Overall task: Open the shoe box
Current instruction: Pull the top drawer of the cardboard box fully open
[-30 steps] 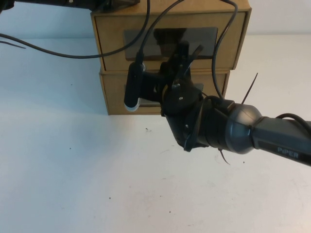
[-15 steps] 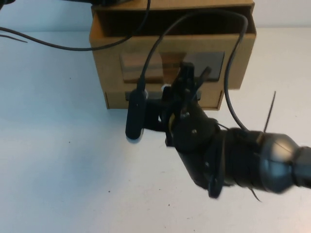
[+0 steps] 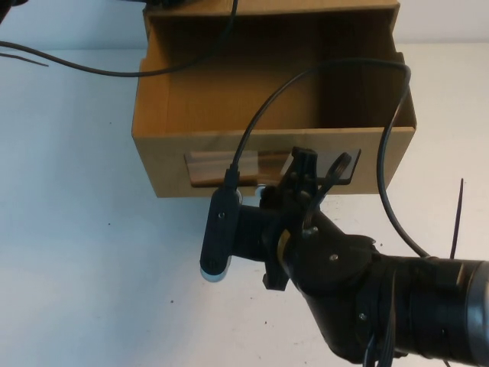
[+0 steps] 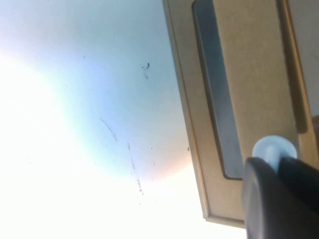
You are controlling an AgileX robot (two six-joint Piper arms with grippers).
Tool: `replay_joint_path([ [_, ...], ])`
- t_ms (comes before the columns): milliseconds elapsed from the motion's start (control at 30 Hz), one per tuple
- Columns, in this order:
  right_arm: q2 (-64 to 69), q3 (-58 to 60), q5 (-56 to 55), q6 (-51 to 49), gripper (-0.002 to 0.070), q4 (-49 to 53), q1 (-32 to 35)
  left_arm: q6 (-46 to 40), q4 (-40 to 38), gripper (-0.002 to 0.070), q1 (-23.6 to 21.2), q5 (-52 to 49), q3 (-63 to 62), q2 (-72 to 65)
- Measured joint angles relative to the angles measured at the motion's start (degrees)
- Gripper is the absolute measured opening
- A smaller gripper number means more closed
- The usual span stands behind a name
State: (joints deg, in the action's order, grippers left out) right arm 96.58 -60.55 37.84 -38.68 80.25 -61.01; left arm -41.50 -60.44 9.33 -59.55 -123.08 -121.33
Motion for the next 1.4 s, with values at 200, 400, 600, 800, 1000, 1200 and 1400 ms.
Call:
replay_joint_path([
  [200,-0.1,0.0,0.0,0.0,0.0013,0.0,0.0,0.8,0.0,-0.0006,0.0,0.0,0.0,0.0],
  [400,-0.1,0.1,-0.4,-0.5,0.0055,-0.3,-0.1,0.8,0.1,-0.0006,0.0,0.1,0.0,0.0],
  [600,-0.4,0.6,-1.7,-4.0,0.0206,-0.8,-0.4,0.1,1.0,-0.0006,0.0,0.9,0.0,0.6],
  [800,-3.8,0.6,-3.1,-4.3,0.0248,-1.0,-0.6,-0.2,4.6,-0.0006,0.2,2.3,0.3,2.7],
  [1000,-8.3,0.7,-5.2,-4.4,0.0221,-1.9,-1.7,-0.2,7.5,-0.0006,0.2,1.4,0.7,4.7],
  [1200,-15.5,0.8,-8.2,-4.5,0.0048,-2.3,-5.6,-0.2,8.6,-0.0006,0.0,0.2,1.3,11.4],
  [1400,-24.8,1.0,-10.6,-4.8,-0.0007,-9.7,-6.9,2.8,10.9,-0.0006,-3.4,-2.6,1.3,21.7],
])
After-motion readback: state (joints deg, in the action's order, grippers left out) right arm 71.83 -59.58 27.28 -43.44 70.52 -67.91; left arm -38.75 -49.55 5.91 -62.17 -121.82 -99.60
